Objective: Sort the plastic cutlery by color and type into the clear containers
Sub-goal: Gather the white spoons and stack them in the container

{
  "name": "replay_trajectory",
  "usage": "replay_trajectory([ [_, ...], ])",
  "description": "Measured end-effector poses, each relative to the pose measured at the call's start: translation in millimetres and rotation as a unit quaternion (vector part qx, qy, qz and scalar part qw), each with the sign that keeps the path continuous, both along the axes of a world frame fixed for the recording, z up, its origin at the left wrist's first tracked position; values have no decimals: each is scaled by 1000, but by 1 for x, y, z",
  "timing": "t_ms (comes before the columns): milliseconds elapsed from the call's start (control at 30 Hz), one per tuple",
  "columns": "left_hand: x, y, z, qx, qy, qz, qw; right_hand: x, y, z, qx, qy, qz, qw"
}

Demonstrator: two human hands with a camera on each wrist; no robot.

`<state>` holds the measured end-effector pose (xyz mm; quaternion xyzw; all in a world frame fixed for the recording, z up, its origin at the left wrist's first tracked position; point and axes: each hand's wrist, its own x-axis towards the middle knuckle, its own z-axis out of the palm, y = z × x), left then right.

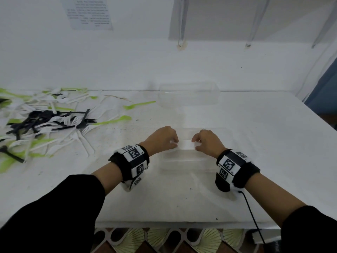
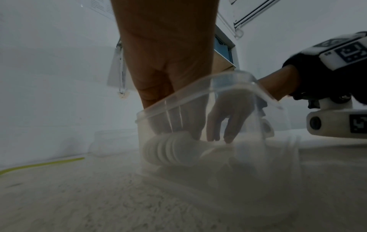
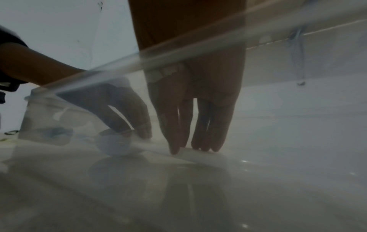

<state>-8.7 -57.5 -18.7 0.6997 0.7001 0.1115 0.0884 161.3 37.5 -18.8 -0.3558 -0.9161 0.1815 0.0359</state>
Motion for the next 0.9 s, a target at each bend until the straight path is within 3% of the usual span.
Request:
replay_trajectory([
  [133, -3, -6, -4, 38, -23, 11, 999, -5, -6, 2, -7, 18, 9, 1000],
  [267, -10, -21, 2, 155, -84, 45, 983, -19, -16, 12, -2, 99, 21, 995],
  [400, -27, -52, 13, 256, -207, 153, 932, -54, -36, 29, -21, 212, 34, 976],
  [500, -51, -87, 17, 290, -258, 235, 891, -92, -63, 38, -51, 248, 82, 964],
  [700, -106, -182, 22, 266, -234, 360, 863, -172, -131, 29, -94, 249, 191, 945],
  [900, -155, -272, 18, 286, -215, 428, 830, -246, -199, 22, -113, 233, 265, 929],
])
